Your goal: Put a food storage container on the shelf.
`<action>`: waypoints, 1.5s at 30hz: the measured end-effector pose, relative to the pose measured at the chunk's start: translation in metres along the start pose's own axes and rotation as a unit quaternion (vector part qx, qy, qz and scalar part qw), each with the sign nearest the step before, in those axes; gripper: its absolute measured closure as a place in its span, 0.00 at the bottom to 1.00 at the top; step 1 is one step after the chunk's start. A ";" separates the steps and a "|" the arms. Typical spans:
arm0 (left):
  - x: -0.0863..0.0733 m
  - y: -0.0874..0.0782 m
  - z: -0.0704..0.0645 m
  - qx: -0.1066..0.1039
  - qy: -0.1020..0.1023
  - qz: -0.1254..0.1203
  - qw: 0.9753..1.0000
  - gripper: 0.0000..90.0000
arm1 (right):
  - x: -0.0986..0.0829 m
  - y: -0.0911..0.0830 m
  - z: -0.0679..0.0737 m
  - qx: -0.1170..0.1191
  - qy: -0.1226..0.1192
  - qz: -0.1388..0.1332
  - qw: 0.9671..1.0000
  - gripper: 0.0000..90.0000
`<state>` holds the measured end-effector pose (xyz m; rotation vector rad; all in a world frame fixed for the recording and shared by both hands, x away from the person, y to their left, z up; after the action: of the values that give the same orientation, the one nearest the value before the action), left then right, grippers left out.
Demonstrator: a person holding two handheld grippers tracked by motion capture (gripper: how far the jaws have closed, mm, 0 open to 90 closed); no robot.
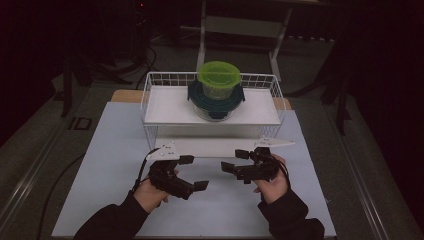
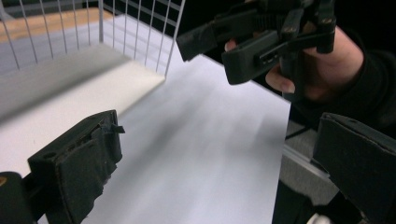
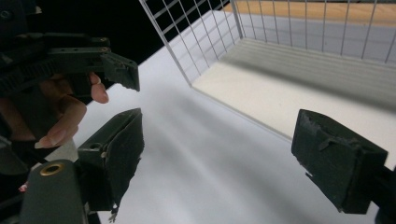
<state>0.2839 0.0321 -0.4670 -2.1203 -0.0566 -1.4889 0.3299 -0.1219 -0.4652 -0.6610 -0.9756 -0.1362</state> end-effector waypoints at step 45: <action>-0.093 -0.010 0.005 0.021 0.014 0.050 0.998 0.01 | -0.091 -0.027 -0.052 -0.045 -0.006 0.021 0.999 0.17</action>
<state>0.2488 0.0675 -0.5459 -2.0368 0.0280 -1.4465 0.3050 -0.1896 -0.5460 -0.7657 -0.9714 -0.1397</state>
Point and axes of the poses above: each handheld gripper's, and its own axes: y roughly forward along the jaws, x roughly out of its top, z roughly to its left, the point moved 8 cm from there along y, roughly forward along the jaws, and after that the axes turned 2 degrees about y, right-handed, at the moved point
